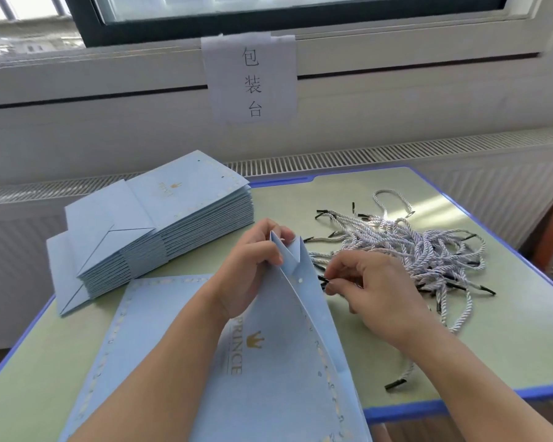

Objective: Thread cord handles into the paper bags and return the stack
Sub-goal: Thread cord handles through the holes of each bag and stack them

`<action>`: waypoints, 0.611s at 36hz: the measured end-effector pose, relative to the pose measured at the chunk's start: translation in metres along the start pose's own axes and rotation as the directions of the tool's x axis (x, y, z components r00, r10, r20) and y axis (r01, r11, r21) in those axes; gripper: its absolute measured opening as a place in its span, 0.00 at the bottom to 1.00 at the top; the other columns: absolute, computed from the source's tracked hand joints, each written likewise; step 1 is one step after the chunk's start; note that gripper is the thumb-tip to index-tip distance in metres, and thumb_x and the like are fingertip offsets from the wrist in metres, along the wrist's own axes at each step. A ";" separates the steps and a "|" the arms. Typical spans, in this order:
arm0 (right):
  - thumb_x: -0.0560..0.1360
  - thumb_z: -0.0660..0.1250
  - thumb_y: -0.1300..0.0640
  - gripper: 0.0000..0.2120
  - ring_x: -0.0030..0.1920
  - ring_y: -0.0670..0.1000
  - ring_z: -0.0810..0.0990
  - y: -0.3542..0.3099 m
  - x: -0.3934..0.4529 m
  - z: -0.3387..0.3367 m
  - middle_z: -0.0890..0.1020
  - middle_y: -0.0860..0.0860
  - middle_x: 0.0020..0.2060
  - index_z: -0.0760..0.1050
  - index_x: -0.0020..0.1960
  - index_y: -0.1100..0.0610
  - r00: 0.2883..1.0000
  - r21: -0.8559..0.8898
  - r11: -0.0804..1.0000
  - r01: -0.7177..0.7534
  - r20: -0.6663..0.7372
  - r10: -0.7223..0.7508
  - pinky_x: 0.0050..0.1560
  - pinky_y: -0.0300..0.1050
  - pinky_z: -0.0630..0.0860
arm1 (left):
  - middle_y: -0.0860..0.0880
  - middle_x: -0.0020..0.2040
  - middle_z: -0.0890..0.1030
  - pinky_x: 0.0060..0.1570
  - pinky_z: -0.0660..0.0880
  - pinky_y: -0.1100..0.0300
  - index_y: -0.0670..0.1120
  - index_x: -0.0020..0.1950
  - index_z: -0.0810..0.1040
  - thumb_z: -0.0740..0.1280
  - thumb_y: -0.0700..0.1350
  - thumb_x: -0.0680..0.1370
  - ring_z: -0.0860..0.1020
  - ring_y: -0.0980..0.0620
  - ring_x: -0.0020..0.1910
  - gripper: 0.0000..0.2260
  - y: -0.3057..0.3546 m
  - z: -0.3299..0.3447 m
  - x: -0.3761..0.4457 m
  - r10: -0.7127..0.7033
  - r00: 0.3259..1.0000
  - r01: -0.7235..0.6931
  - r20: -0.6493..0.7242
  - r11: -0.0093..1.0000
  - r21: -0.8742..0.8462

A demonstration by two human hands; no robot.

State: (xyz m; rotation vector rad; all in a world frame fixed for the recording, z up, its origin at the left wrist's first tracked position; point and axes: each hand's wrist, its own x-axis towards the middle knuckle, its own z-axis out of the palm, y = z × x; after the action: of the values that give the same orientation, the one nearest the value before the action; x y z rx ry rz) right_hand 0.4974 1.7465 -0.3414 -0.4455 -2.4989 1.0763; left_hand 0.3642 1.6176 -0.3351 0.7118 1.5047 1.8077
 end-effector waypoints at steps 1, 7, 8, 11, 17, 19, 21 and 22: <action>0.71 0.70 0.65 0.10 0.31 0.39 0.77 -0.001 0.001 0.001 0.83 0.45 0.32 0.78 0.38 0.50 1.000 -0.007 1.000 -0.003 0.009 0.003 0.39 0.39 0.72 | 0.49 0.46 0.74 0.37 0.66 0.57 0.45 0.38 0.65 0.61 0.37 0.57 0.70 0.50 0.40 0.12 0.000 -0.001 0.000 0.001 1.000 -0.001 0.000 1.000 -0.005; 0.72 0.70 0.60 0.06 0.32 0.39 0.74 -0.003 0.009 0.005 0.79 0.41 0.33 0.81 0.39 0.50 0.999 -0.082 0.997 -0.003 0.041 0.007 0.36 0.29 0.66 | 0.48 0.44 0.76 0.40 0.70 0.55 0.45 0.37 0.69 0.66 0.42 0.53 0.73 0.49 0.39 0.15 -0.003 -0.004 0.001 0.007 0.998 -0.001 0.069 0.997 -0.082; 0.72 0.70 0.61 0.07 0.32 0.38 0.74 -0.004 0.010 0.006 0.79 0.41 0.33 0.80 0.38 0.50 0.998 -0.080 0.997 0.000 0.061 0.005 0.35 0.29 0.66 | 0.48 0.43 0.76 0.41 0.69 0.54 0.45 0.38 0.69 0.66 0.42 0.53 0.73 0.49 0.39 0.15 -0.004 -0.005 0.001 0.009 0.997 -0.001 0.077 0.996 -0.092; 0.72 0.69 0.61 0.09 0.30 0.38 0.72 -0.006 0.013 0.009 0.78 0.43 0.32 0.77 0.37 0.49 0.994 -0.082 0.997 0.010 0.109 -0.001 0.33 0.31 0.66 | 0.48 0.42 0.77 0.42 0.70 0.54 0.45 0.39 0.69 0.66 0.42 0.53 0.74 0.49 0.39 0.16 -0.005 -0.004 0.002 0.011 0.997 -0.004 0.081 0.996 -0.091; 0.72 0.69 0.65 0.11 0.32 0.44 0.73 -0.007 0.017 0.013 0.81 0.48 0.31 0.79 0.35 0.52 0.987 0.108 0.993 -0.039 0.162 0.022 0.36 0.42 0.72 | 0.49 0.41 0.77 0.39 0.71 0.56 0.45 0.39 0.70 0.66 0.41 0.54 0.74 0.49 0.38 0.16 -0.005 -0.001 0.001 0.007 0.997 -0.002 0.071 0.997 -0.074; 0.72 0.69 0.68 0.09 0.34 0.46 0.76 -0.006 0.017 0.013 0.83 0.53 0.34 0.81 0.38 0.56 0.983 0.197 0.978 -0.066 0.182 0.030 0.38 0.45 0.75 | 0.48 0.41 0.77 0.39 0.71 0.56 0.45 0.39 0.71 0.67 0.43 0.52 0.74 0.50 0.38 0.16 -0.005 -0.002 0.001 0.011 0.998 -0.005 0.069 0.996 -0.088; 0.72 0.68 0.69 0.08 0.34 0.47 0.77 -0.006 0.017 0.014 0.84 0.55 0.35 0.81 0.39 0.59 0.981 0.255 0.963 -0.088 0.188 0.040 0.37 0.44 0.75 | 0.48 0.42 0.77 0.40 0.71 0.55 0.45 0.39 0.70 0.67 0.43 0.52 0.74 0.49 0.38 0.16 -0.005 -0.003 0.001 0.013 0.998 -0.006 0.069 0.995 -0.101; 0.72 0.68 0.70 0.07 0.34 0.47 0.76 -0.007 0.017 0.015 0.83 0.56 0.35 0.81 0.39 0.61 0.981 0.295 0.950 -0.105 0.188 0.050 0.36 0.41 0.74 | 0.48 0.42 0.77 0.41 0.71 0.55 0.44 0.39 0.70 0.67 0.43 0.53 0.74 0.49 0.38 0.16 -0.004 -0.003 0.001 0.014 0.997 -0.006 0.073 0.994 -0.111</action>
State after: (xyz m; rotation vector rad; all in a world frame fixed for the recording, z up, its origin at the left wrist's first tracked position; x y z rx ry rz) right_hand 0.4748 1.7399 -0.3424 -0.3731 -2.4193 1.5666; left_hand 0.3615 1.6172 -0.3401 0.7250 1.3445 1.8368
